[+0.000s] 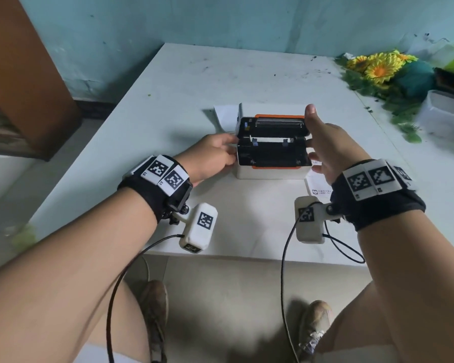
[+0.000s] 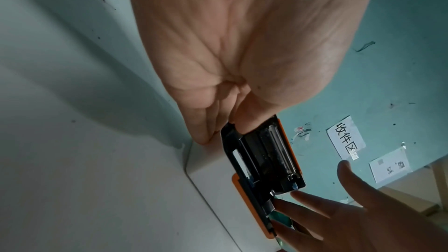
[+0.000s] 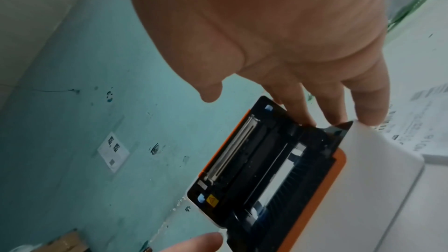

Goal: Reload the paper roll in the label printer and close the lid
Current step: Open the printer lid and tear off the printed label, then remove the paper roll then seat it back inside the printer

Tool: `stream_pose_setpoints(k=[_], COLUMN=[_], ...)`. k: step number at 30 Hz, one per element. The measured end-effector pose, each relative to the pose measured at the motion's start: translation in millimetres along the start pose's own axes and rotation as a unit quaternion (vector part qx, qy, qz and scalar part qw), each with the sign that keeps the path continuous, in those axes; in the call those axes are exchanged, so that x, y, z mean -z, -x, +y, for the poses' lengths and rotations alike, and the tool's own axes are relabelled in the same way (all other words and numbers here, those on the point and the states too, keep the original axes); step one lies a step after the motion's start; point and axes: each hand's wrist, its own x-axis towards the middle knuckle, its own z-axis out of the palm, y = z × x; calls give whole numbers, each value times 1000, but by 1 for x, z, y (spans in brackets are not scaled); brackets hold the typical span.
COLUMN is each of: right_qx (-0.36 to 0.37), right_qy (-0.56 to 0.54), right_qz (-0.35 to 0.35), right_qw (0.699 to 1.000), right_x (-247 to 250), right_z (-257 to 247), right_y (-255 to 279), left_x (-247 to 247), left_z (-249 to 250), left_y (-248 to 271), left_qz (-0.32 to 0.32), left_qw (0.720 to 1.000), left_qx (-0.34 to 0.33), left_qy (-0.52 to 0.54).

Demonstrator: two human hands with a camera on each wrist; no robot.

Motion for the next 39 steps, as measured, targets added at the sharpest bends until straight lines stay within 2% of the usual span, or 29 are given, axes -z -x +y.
stream_pose_setpoints(k=[2, 6, 9, 14, 17, 20, 21, 23, 26, 32, 35, 39], right_qx=[-9, 9, 35, 89, 158, 162, 160, 158, 164, 172, 164, 161], right_qy=[-10, 0, 86, 202, 215, 253, 267, 284, 297, 299, 266, 247], right_qz=[13, -5, -41, -116, -159, -139, -128, -112, -104, -78, -76, -69], right_qw=[1000, 1000, 995, 968, 951, 944, 942, 939, 935, 935, 947, 953], right_x=[-1, -9, -18, -47, -61, -67, -68, -68, -67, -64, -59, -56], right_z=[-7, -16, -23, -24, -22, -25, -24, -22, -20, -22, -22, -21], right_y=[9, 18, 29, 42, 46, 42, 39, 32, 24, 13, 8, 6], left_x=[-3, -3, -1, -2, 7, 24, 28, 31, 38, 39, 40, 49], left_z=[1, 1, 1, -1, -1, 15, 23, 35, 38, 12, 6, 13], left_y=[-1, -3, -9, -16, -23, -38, -46, -67, -97, -134, -138, -142], left_qz=[-11, -1, 15, 35, 102, 186, 196, 174, 117, 46, 48, 75], left_qw=[1000, 999, 998, 997, 993, 970, 963, 950, 933, 900, 894, 901], left_qx=[0, 11, 17, 37, -57, -140, -160, -177, -128, -51, -43, -24], left_qy=[15, 48, 55, 55, -33, -64, -92, -188, -315, -430, -444, -427])
